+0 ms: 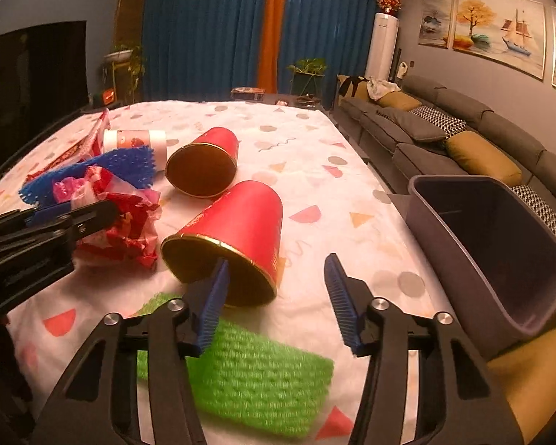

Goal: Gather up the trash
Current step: 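Grasp a red paper cup with the right gripper while the left grasps the red-and-white snack wrapper, then carry the red cup and snack wrapper over the grey bin with both grippers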

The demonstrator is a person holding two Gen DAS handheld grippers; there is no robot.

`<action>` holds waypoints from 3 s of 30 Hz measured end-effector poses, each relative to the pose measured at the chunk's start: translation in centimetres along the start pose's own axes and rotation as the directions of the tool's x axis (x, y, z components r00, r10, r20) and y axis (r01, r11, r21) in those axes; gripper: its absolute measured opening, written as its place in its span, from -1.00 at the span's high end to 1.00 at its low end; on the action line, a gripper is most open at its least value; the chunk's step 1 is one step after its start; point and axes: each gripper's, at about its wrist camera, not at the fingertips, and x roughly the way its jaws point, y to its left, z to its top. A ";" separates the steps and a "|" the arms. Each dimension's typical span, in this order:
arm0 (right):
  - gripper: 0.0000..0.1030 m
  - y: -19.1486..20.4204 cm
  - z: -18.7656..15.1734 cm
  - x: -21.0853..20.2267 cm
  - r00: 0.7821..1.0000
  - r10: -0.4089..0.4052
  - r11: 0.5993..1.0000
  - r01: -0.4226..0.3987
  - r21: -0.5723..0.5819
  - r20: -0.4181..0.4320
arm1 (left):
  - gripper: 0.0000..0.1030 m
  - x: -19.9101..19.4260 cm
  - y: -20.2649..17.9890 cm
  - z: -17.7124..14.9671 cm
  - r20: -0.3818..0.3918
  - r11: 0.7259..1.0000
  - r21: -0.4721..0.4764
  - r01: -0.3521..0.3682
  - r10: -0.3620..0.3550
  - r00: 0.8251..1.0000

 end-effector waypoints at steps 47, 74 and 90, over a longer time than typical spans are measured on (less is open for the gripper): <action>0.92 -1.7 -1.1 -9.0 0.975 -0.063 0.982 0.023 0.186 0.212 | 0.38 -11.3 2.2 -1.7 0.189 0.993 -0.087 0.078 -0.061 0.980; 0.92 -6.5 -2.3 -10.2 0.965 -0.113 0.961 0.045 0.272 0.239 | 0.38 -8.9 -3.9 -0.1 0.170 0.989 0.028 0.145 -0.148 0.974; 0.92 -14.2 -1.4 -11.2 0.930 -0.273 0.920 0.177 0.350 0.247 | 0.38 -4.3 -14.9 3.0 0.114 0.927 0.210 0.310 -0.338 0.934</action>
